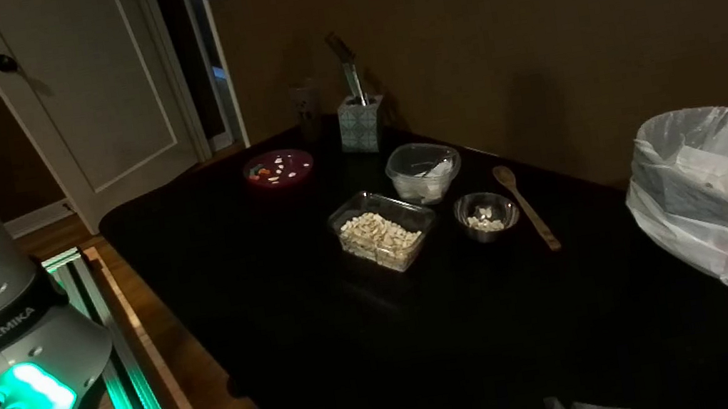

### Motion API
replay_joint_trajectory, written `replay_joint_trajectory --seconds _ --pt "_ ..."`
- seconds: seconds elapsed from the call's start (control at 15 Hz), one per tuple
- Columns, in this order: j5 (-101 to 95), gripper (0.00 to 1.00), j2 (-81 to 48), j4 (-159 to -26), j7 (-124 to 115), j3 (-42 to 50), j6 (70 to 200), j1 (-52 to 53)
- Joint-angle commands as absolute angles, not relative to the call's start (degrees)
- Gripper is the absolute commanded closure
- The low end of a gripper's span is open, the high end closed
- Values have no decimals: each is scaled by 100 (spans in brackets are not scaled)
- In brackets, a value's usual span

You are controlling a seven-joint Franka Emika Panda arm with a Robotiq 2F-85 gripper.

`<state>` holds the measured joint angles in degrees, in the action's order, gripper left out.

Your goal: Move the grey cup to the right.

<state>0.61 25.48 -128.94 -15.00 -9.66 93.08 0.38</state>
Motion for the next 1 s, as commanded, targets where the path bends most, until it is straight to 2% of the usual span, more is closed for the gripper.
replay_joint_trajectory --seconds 0.0,0.27,0.53,0.93 --pt "87 0 2497 -12876 -1652 -920 9334 128" --pt "395 0 2108 -12969 -2574 -1188 9984 194" --pt "-121 0 1574 -13114 -4155 -1593 11058 106" --pt "-291 0 1271 -13081 -4210 -1423 10992 318"
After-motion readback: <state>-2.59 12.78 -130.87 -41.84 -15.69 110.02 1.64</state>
